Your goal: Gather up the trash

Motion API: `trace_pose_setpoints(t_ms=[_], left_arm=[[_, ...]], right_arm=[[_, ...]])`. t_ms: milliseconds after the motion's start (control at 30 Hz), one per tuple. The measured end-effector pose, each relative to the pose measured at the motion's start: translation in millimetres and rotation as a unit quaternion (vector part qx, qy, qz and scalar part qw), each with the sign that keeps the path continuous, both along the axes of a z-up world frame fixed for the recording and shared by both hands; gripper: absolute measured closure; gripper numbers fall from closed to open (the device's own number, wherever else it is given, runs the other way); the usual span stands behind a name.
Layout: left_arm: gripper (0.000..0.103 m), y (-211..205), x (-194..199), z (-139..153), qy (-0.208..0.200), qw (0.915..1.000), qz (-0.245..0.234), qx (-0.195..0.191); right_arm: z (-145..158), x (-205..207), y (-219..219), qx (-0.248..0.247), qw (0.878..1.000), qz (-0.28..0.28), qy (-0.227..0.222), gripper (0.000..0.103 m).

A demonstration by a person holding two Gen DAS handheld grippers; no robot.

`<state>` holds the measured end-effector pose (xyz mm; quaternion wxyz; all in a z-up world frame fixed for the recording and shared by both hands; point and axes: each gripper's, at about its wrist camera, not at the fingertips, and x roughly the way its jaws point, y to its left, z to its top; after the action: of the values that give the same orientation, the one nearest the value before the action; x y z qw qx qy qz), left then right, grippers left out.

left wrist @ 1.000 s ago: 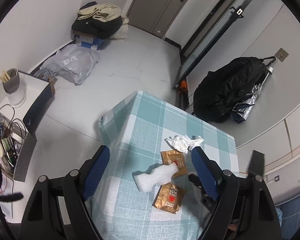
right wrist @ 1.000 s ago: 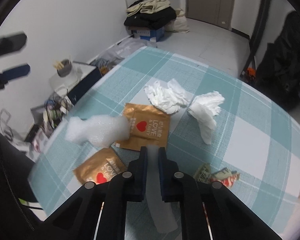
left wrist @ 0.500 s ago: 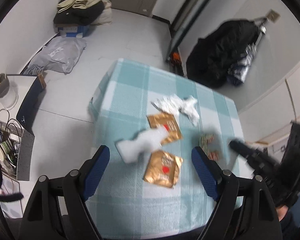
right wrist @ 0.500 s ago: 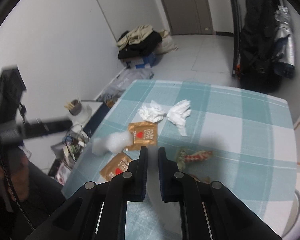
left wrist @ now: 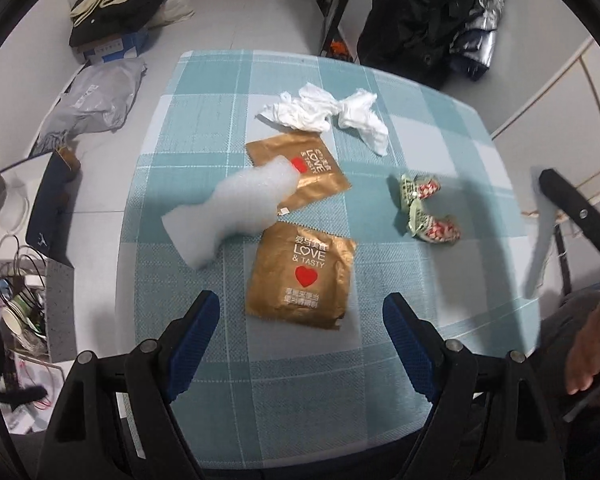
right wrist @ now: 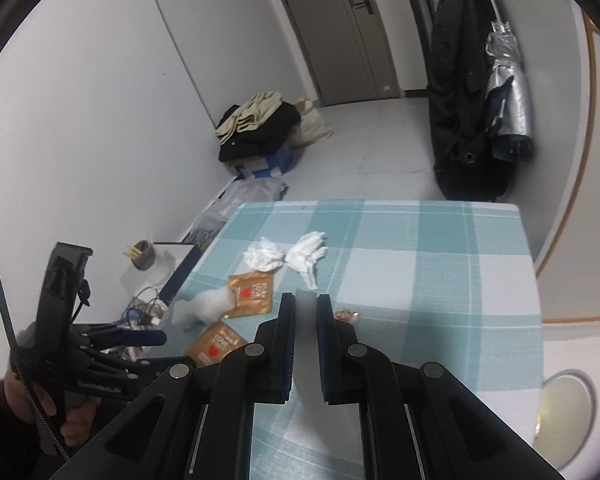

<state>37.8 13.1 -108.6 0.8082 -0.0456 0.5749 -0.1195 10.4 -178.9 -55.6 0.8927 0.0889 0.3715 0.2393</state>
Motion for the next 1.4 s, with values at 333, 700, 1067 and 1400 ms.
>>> trace_pose_setpoints(t_ms=[333, 700, 1067, 1400], left_arm=[[0.022, -14.5, 2.1, -15.8, 0.012, 0.9993, -0.011, 0.035], [0.025, -21.7, 7.3, -17.0, 0.003, 0.9989, -0.021, 0.041], [0.048, -44.9, 3.2, -17.0, -0.027, 0.9935, -0.044, 0.101], [0.101, -43.3, -2.2, -12.4, -0.038, 0.9957, -0.042, 0.074]], right_arm=[[-0.3, -2.7, -11.3, 0.015, 1.000, -0.007, 0.000, 0.094], [5.0, -1.0, -34.4, 0.045, 0.998, -0.039, 0.003, 0.093], [8.2, -0.7, -32.2, 0.035, 0.998, -0.046, -0.009, 0.093], [6.5, 0.9, -22.0, 0.013, 0.999, -0.044, -0.023, 0.093]])
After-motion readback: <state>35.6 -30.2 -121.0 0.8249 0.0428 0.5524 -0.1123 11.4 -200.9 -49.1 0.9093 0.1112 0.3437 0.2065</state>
